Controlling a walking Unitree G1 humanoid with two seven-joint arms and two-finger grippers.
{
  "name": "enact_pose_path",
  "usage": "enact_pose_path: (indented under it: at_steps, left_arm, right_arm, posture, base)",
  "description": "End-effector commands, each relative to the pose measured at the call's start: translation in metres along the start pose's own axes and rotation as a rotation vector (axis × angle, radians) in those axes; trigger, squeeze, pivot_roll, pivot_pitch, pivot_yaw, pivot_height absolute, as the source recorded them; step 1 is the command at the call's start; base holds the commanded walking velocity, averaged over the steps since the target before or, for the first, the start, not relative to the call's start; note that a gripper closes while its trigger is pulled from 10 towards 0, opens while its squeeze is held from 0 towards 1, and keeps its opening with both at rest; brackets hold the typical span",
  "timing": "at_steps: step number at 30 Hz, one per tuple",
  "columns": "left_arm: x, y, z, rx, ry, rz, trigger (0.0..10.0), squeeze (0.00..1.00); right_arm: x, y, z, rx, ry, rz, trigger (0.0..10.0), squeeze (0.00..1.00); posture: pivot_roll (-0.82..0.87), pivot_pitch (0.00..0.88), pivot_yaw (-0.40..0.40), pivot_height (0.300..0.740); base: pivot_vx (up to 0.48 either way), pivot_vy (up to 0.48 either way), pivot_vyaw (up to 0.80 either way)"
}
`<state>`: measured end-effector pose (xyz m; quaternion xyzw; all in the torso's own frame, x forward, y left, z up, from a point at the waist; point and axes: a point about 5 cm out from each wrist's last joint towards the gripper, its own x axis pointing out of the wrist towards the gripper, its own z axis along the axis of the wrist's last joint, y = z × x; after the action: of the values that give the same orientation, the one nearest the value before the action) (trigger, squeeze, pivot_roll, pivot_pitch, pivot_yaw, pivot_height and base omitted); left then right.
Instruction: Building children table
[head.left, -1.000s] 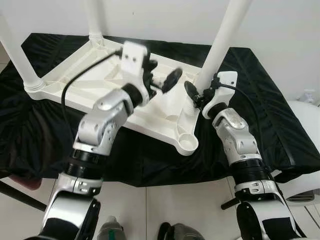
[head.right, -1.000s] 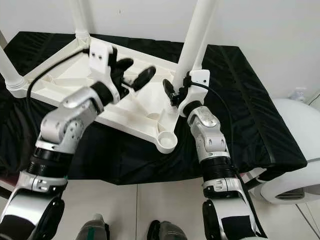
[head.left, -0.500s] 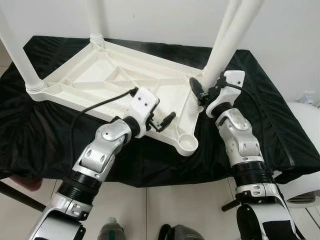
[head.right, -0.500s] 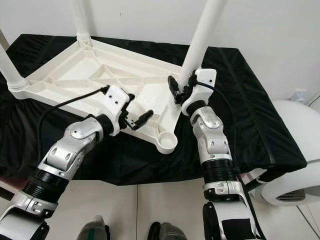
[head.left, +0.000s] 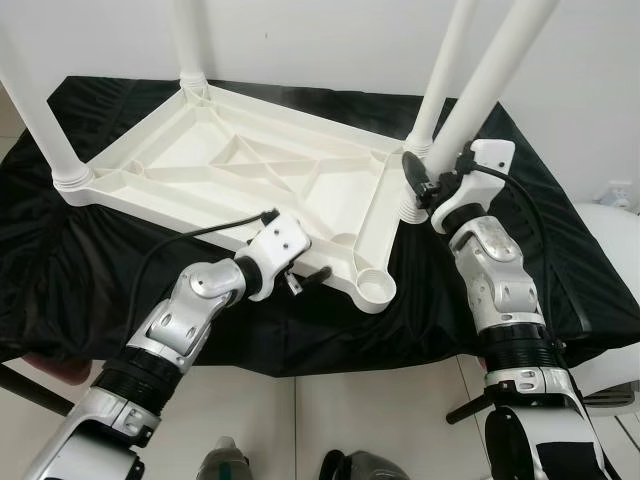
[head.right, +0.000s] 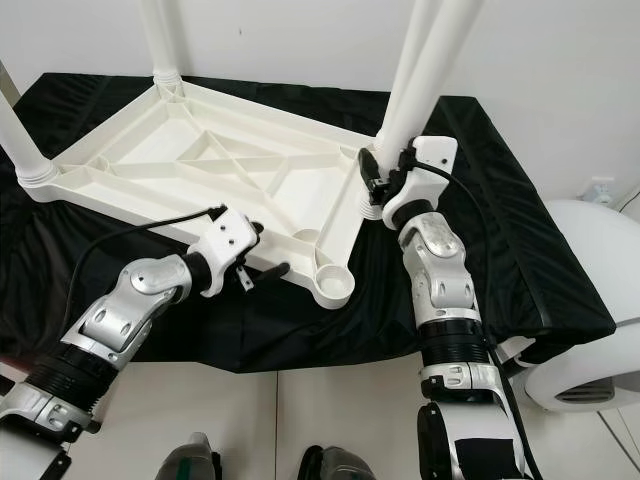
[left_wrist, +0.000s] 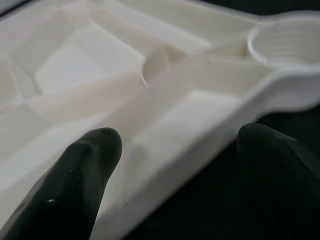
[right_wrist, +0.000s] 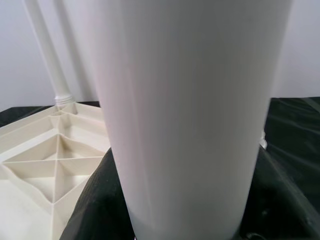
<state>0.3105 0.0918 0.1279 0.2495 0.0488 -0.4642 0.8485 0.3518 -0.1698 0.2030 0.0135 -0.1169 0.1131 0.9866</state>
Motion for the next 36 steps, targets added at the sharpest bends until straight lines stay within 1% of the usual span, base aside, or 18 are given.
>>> enact_pose_path:
  at_steps: [1, 5, 7, 10, 14, 21, 22, 23, 24, 25, 29, 34, 36]
  left_arm:
    - [0.004, 0.000, -0.001, 0.056, 0.023, -0.038, 10.0, 0.00]
    - [0.007, 0.002, -0.004, 0.081, 0.052, -0.033, 10.0, 0.00]
    - [0.013, 0.006, -0.010, 0.103, 0.103, -0.005, 10.0, 0.00]
    - [0.018, 0.009, -0.011, 0.107, 0.121, 0.003, 10.0, 0.00]
    - [0.022, 0.009, -0.008, 0.111, 0.116, -0.018, 10.0, 0.00]
    - [0.025, 0.009, -0.006, 0.110, 0.097, -0.062, 10.0, 0.00]
    - [0.025, 0.008, -0.005, 0.113, 0.087, -0.084, 5.2, 0.00]
    - [0.025, 0.008, -0.005, 0.113, 0.087, -0.084, 5.2, 0.00]
    - [0.026, 0.006, -0.004, 0.107, 0.074, -0.116, 0.8, 0.00]
    - [0.026, 0.005, -0.003, 0.104, 0.067, -0.134, 0.0, 0.00]
    - [0.026, 0.003, -0.002, 0.103, 0.058, -0.159, 0.0, 0.00]
    - [0.026, -0.002, -0.006, 0.121, 0.072, -0.220, 0.0, 0.00]
    - [0.026, -0.002, -0.006, 0.121, 0.072, -0.220, 0.0, 0.00]
  right_arm:
    - [-0.003, -0.005, 0.004, -0.012, -0.020, -0.017, 10.0, 0.00]
    - [-0.003, -0.006, 0.004, -0.012, -0.023, -0.022, 10.0, 0.00]
    - [-0.003, -0.006, 0.005, -0.012, -0.025, -0.028, 10.0, 0.00]
    - [-0.003, -0.005, 0.005, -0.010, -0.028, -0.029, 10.0, 0.00]
    - [-0.003, -0.004, 0.005, -0.011, -0.028, -0.029, 10.0, 0.00]
    - [-0.003, -0.005, 0.005, -0.014, -0.026, -0.031, 10.0, 0.00]
    - [-0.003, -0.005, 0.005, -0.015, -0.027, -0.033, 10.0, 0.00]
    - [-0.003, -0.005, 0.005, -0.015, -0.027, -0.033, 10.0, 0.00]
    - [-0.004, -0.005, 0.005, -0.016, -0.028, -0.035, 10.0, 0.00]
    - [-0.004, -0.005, 0.005, -0.016, -0.028, -0.038, 10.0, 0.00]
    - [-0.005, -0.005, 0.005, -0.016, -0.029, -0.041, 10.0, 0.00]
    - [-0.005, -0.006, 0.005, -0.020, -0.031, -0.048, 10.0, 0.00]
    - [-0.005, -0.006, 0.005, -0.020, -0.031, -0.048, 10.0, 0.00]
  posture:
    - [0.03, 0.020, -0.031, 0.740]
    - [0.03, 0.020, -0.029, 0.740]
    - [0.03, 0.019, -0.025, 0.740]
    - [0.02, 0.018, -0.021, 0.740]
    - [0.02, 0.019, -0.021, 0.740]
    - [0.02, 0.019, -0.019, 0.740]
    - [0.02, 0.017, -0.014, 0.740]
    - [0.02, 0.017, -0.014, 0.740]
    - [0.02, 0.017, -0.014, 0.740]
    - [0.02, 0.013, -0.010, 0.740]
    - [0.02, 0.011, -0.007, 0.740]
    - [0.01, 0.006, -0.002, 0.740]
    - [0.01, 0.006, -0.002, 0.740]
  base:
    - [0.000, 0.000, 0.00]
    - [0.000, 0.000, 0.00]
    - [0.000, 0.000, 0.00]
    - [0.000, 0.000, 0.00]
    - [0.000, 0.000, 0.00]
    - [0.000, 0.000, 0.00]
    - [0.000, 0.000, 0.00]
    - [0.000, 0.000, 0.00]
    - [0.000, 0.000, 0.00]
    - [0.000, 0.000, 0.00]
    - [0.000, 0.000, 0.00]
    - [0.000, 0.000, 0.00]
    - [0.000, 0.000, 0.00]
